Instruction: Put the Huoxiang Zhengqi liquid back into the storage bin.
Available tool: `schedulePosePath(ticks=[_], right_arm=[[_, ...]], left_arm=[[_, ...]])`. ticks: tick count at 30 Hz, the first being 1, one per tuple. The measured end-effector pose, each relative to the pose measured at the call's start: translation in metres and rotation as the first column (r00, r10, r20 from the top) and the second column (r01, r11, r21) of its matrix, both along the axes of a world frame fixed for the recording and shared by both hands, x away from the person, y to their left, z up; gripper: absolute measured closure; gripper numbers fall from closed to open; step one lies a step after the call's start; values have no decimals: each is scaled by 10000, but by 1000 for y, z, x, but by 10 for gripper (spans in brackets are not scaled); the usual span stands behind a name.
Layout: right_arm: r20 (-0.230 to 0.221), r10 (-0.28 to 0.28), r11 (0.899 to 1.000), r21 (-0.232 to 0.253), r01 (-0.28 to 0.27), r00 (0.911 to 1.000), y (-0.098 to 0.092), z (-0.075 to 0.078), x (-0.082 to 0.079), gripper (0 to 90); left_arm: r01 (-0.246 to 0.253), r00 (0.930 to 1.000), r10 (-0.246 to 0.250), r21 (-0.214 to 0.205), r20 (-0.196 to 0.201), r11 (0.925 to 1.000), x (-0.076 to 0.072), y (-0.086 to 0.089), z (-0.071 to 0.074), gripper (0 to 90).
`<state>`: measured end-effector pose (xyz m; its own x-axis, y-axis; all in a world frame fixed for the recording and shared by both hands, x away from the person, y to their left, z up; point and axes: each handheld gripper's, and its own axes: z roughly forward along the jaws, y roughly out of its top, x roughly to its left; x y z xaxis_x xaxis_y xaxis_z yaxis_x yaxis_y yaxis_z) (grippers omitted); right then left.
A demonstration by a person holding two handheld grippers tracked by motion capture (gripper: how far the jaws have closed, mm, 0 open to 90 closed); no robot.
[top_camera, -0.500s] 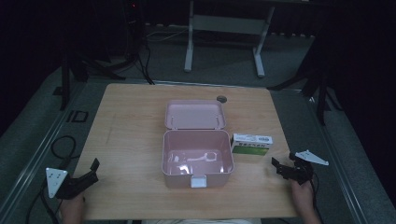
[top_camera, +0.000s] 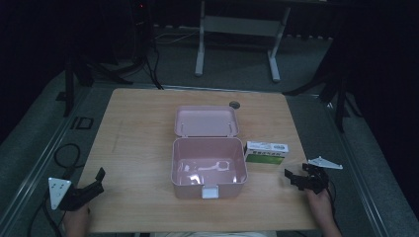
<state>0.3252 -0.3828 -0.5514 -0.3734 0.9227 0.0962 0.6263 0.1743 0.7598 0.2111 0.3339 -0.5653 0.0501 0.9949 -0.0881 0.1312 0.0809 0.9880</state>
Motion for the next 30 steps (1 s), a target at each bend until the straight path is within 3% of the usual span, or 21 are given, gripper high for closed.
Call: schedulePosePath(ticks=[5, 8, 9, 12, 16, 21, 25, 26, 30], right_arm=[[-749, 165, 9976, -655, -215, 9971, 2, 1, 5, 123], [-1424, 475, 9943, -883, -605, 9887, 5, 4, 7, 123], [-1611, 721, 9911, -989, -888, 9843, 6, 6, 8, 123], [-1640, 767, 9803, -1676, -1044, 9835, 9, 14, 7, 123], [-2129, 1115, 9688, -1942, -1539, 9707, 8, 23, 9, 123], [-3079, 1818, 9468, -2017, -2509, 9339, 8, 31, 11, 123], [-3846, 2349, 8969, -2684, -3516, 8927, 13, 33, 11, 131], [-4129, 2508, 8764, -2873, -3865, 8756, 15, 32, 11, 130], [-4920, 2809, 8233, -3177, -4704, 8240, 21, 33, 12, 131]], left_arm=[[-3, 10000, 3, -19, 4, 10000, 0, 0, 0, 3], [-4, 10000, 4, -23, 7, 10000, 0, 0, 0, 3], [-6, 10000, 6, -23, 17, 10000, 0, 0, 0, 2], [-17, 10000, 17, -49, 31, 10000, -1, 0, 0, 3], [0, 10000, 0, -55, 35, 10000, -1, 1, 0, 3], [34, 10000, -34, -76, 66, 10000, -1, 1, 0, 2], [33, 10000, -33, -56, 59, 10000, -1, 1, 0, 3], [34, 10000, -34, -60, 60, 10000, -1, 1, 0, 2], [67, 10000, -67, -52, 66, 10000, -1, 1, 0, 2]])
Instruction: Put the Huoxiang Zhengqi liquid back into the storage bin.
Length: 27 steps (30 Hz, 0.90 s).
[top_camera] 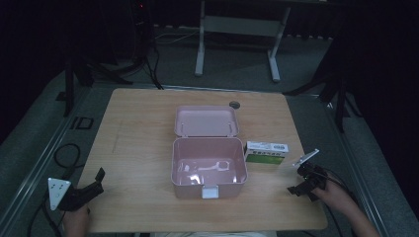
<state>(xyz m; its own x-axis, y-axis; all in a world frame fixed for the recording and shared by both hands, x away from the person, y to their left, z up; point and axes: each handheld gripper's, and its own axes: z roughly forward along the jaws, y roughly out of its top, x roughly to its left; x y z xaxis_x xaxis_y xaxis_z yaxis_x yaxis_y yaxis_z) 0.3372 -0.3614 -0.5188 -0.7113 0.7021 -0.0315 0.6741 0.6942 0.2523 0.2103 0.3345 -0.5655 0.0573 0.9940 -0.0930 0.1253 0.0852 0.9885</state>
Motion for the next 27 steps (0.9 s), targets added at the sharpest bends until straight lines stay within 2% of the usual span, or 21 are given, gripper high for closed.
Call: schedulePosePath(ticks=[1, 2, 3, 4, 7, 9, 10, 11, 12, 14, 16, 19, 20, 21, 22, 23, 24, 26, 27], right_arm=[[0, 0, 10000, 0, 0, 10000, 0, 0, 0, 131], [-149, 251, 9994, -222, -254, 9996, 2, 1, 0, 132], [-521, 1073, 9898, -885, -1116, 9929, 6, 3, 0, 136], [-610, 1328, 9845, -1071, -1388, 9893, 7, 4, 0, 137], [-986, 2191, 9613, -1488, -2320, 9707, 9, 8, 0, 137], [-1230, 2798, 9464, -1312, -2951, 9522, 10, 11, 0, 135], [-1408, 3199, 9349, -1133, -3362, 9369, 10, 11, 0, 134], [-1408, 3199, 9349, -1133, -3362, 9369, 10, 11, 0, 134], [-1636, 4155, 8944, -1058, -4347, 8948, 11, 10, -3, 135], [-1959, 4685, 8613, -1157, -4948, 8614, 13, 8, -5, 134], [-2182, 5028, 8363, -1222, -5345, 8364, 14, 7, -6, 136], [-2359, 5421, 8048, -1305, -5790, 8066, 17, 8, -7, 138], [-2358, 5499, 7980, -1348, -5874, 8012, 18, 9, -7, 138], [-2338, 5635, 7867, -1409, -6010, 7924, 19, 10, -7, 138], [-2361, 5708, 7809, -1396, -6088, 7864, 20, 11, -7, 138], [-2394, 5831, 7712, -1372, -6216, 7763, 22, 12, -7, 138], [-2420, 5877, 7672, -1362, -6268, 7720, 23, 13, -7, 139], [-2432, 6119, 7479, -1318, -6506, 7526, 26, 16, -7, 142], [-2489, 6137, 7452, -1310, -6539, 7493, 28, 17, -7, 147]], left_arm=[[0, 10000, 0, 0, 0, 10000, 0, 0, 0, 3], [40, 10000, -40, -9, 3, 10000, 0, 0, 0, 3], [49, 10000, -49, -12, 6, 10000, 0, 0, 0, 3], [63, 10000, -63, -14, 9, 10000, 0, 0, 0, 2], [71, 10000, -71, -13, 13, 10000, 0, 0, 0, 2], [75, 10000, -75, -14, 17, 10000, 0, 0, 0, 3], [83, 10000, -83, -18, 16, 10000, 0, 0, 0, 2], [83, 10000, -83, -18, 16, 10000, 0, 0, 0, 2], [81, 10000, -81, -21, 18, 10000, 0, 0, 0, 3], [82, 10000, -82, -21, 12, 10000, 0, 0, 0, 3], [83, 10000, -83, -17, 15, 10000, 0, 0, 0, 3], [84, 10000, -84, -9, 12, 10000, 0, 0, 0, 2], [85, 10000, -85, -5, 3, 10000, 0, 0, 0, 3], [82, 10000, -82, -3, 3, 10000, 0, 0, 0, 3], [82, 10000, -82, -3, 3, 10000, 0, 0, 0, 2], [82, 10000, -82, 2, -6, 10000, 0, 0, 0, 3], [82, 10000, -82, 4, -1, 10000, 0, 0, 0, 3], [79, 10000, -79, -1, 0, 10000, 0, 0, 0, 2], [79, 10000, -79, -2, -1, 10000, 0, 0, 0, 3]])
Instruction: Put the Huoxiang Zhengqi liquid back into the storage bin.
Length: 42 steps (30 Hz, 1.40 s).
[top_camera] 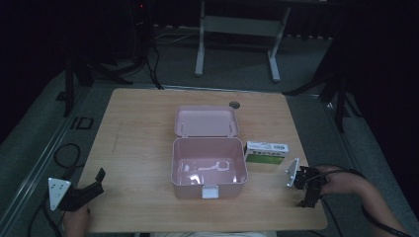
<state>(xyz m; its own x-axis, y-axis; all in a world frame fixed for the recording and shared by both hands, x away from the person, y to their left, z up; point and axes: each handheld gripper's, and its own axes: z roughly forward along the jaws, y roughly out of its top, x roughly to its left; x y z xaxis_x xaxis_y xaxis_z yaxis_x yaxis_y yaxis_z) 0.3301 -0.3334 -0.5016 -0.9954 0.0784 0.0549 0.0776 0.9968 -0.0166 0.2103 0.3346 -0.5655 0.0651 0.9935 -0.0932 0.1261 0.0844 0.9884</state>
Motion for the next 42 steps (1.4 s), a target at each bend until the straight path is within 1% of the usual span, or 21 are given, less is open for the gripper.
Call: schedulePosePath(ticks=[5, 6, 7, 9, 12, 14, 15, 16, 17, 18, 21, 22, 24, 29, 32, 33, 34, 35, 37, 39, 42], right_arm=[[-75, 600, 9978, -275, -602, 9982, 13, 4, -2, 157], [-75, 600, 9978, -275, -602, 9982, 13, 4, -2, 157], [-136, 750, 9967, -289, -753, 9971, 20, 6, -1, 157], [-104, 880, 9959, -191, -881, 9961, 26, 8, 0, 157], [-94, 941, 9954, -178, -942, 9955, 36, 9, 1, 152], [-120, 943, 9951, -291, -946, 9955, 42, 8, 2, 142], [-120, 943, 9951, -291, -946, 9955, 42, 8, 2, 142], [-96, 933, 9948, -400, -936, 9956, 46, 7, 1, 134], [-223, 902, 9940, -605, -914, 9957, 50, 6, 1, 131], [-240, 829, 9944, -635, -843, 9963, 53, 6, 0, 132], [-179, 787, 9954, -541, -796, 9967, 61, 6, 0, 135], [-289, 852, 9947, -556, -867, 9959, 63, 6, 0, 135], [-179, 1026, 9931, -550, -1035, 9946, 67, 6, -2, 139], [-287, 1189, 9913, -538, -1203, 9925, 79, 6, -1, 131], [-357, 1151, 9927, -331, -1163, 9927, 84, 9, 0, 131], [-353, 1090, 9933, -351, -1103, 9934, 86, 10, 0, 128], [-242, 1146, 9929, -301, -1153, 9931, 87, 11, 0, 117], [-249, 1038, 9940, -319, -1045, 9943, 88, 13, 0, 115], [-184, 1075, 9938, -268, -1079, 9940, 91, 16, 2, 127], [-188, 1069, 9936, -348, -1076, 9941, 92, 20, 4, 131], [24, 1077, 9939, -253, -1076, 9942, 93, 31, 9, 142]], left_arm=[[11, 10000, -11, 5, -2, 10000, 0, 0, 0, 3], [11, 10000, -11, 5, -2, 10000, 0, 0, 0, 3], [8, 10000, -8, 14, 0, 10000, 0, 0, 0, 2], [15, 10000, -15, 29, -3, 10000, 0, 0, 0, 3], [15, 10000, -15, 17, 3, 10000, 0, 0, 0, 3], [20, 10000, -20, 18, -2, 10000, 0, 0, 0, 3], [21, 10000, -21, 18, 2, 10000, 0, 0, 0, 3], [31, 10000, -31, 11, 1, 10000, 0, 0, 0, 2], [34, 10000, -34, 17, 2, 10000, 0, 0, 0, 3], [38, 10000, -38, 18, 6, 10000, 0, 0, 0, 3], [44, 10000, -44, 22, 4, 10000, 0, 0, 0, 3], [41, 10000, -41, 29, -2, 10000, 0, 0, 0, 2], [41, 10000, -41, 28, -2, 10000, 0, 0, 0, 3], [44, 10000, -44, 25, -1, 10000, 0, 0, 0, 3], [48, 10000, -48, 25, -1, 10000, 0, 0, 0, 3], [51, 10000, -51, 30, -5, 10000, 0, 0, 0, 3], [53, 10000, -53, 33, -10, 10000, 0, 0, 0, 2], [58, 10000, -58, 36, -12, 10000, 0, 0, 0, 3], [57, 10000, -57, 49, -18, 10000, 0, 0, 0, 3], [59, 10000, -59, 45, -10, 10000, 0, 0, 0, 2], [60, 10000, -60, 47, -18, 10000, 0, 0, 0, 2]])
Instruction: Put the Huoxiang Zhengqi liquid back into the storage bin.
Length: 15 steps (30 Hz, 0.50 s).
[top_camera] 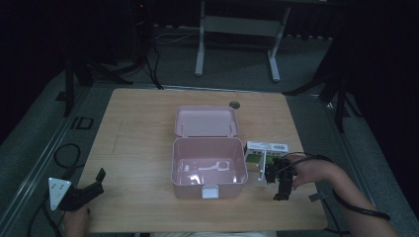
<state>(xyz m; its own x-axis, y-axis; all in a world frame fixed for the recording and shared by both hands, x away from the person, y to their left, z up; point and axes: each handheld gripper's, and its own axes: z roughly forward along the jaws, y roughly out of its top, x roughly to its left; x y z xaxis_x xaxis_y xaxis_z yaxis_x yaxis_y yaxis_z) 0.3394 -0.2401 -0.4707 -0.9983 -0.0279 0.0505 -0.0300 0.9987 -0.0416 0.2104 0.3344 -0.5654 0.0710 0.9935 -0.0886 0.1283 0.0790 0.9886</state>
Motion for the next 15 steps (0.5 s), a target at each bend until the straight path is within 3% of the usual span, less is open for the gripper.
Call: schedulePosePath(ticks=[3, 15], right_arm=[[218, -114, 9995, 312, 107, 9997, -1, 14, 7, 164], [1078, -603, 9954, 805, 518, 9923, -11, 61, 41, 225]], left_arm=[[0, 10000, 0, -2, -10, 10000, 0, 0, 0, 3], [6, 10000, -6, 13, -24, 10000, 0, 0, 0, 3]])
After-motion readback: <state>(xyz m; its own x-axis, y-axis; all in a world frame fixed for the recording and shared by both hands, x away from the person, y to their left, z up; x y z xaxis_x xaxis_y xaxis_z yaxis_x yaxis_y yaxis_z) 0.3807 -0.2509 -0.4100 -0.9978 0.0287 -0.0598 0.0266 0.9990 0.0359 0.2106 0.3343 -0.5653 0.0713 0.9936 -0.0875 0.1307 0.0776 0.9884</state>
